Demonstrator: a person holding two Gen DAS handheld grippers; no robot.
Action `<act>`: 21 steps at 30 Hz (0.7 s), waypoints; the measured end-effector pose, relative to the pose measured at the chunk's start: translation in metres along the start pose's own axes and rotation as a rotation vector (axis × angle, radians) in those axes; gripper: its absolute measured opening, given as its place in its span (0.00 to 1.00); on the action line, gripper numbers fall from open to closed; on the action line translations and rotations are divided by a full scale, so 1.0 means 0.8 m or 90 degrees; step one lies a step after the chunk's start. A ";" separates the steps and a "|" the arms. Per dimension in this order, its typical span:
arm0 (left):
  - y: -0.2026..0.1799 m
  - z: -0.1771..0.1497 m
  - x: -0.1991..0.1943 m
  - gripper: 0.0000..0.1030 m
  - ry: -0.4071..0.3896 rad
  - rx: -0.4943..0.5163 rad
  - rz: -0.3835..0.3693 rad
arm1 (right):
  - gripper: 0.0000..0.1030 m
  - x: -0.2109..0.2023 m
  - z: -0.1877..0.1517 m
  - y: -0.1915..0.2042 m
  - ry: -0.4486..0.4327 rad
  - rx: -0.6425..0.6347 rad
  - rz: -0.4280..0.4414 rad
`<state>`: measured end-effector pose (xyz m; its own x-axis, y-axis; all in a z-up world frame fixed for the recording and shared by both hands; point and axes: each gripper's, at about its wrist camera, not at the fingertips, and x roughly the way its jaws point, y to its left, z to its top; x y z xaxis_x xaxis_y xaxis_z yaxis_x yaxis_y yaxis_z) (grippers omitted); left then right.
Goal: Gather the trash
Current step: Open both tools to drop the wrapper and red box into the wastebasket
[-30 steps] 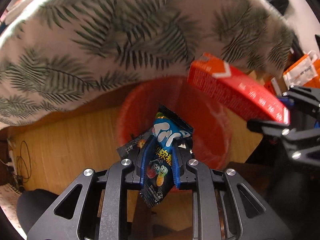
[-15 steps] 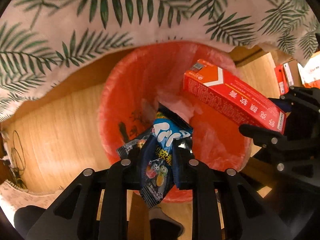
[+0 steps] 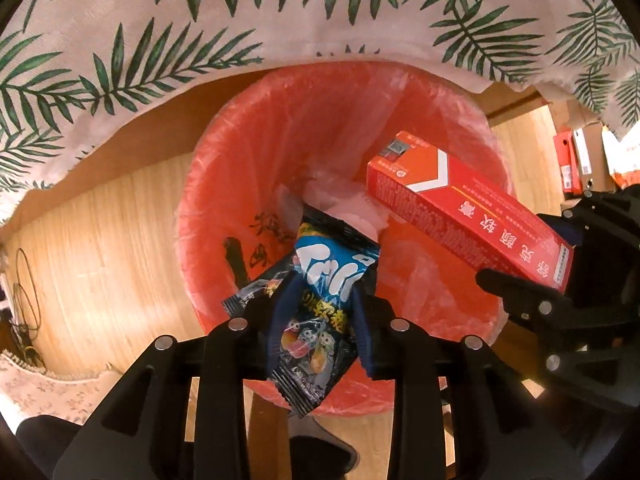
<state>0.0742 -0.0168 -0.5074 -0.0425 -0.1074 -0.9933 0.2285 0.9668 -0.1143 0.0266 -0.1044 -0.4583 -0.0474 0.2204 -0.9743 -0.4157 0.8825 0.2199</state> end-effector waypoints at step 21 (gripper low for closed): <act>0.025 -0.004 -0.023 0.79 -0.017 -0.078 0.060 | 0.39 0.018 0.004 0.006 0.020 -0.002 0.002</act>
<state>0.0763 0.0056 -0.4913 0.0001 -0.0197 -0.9998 0.1100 0.9937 -0.0195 0.0268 -0.0954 -0.4711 -0.0765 0.2100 -0.9747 -0.4181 0.8807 0.2226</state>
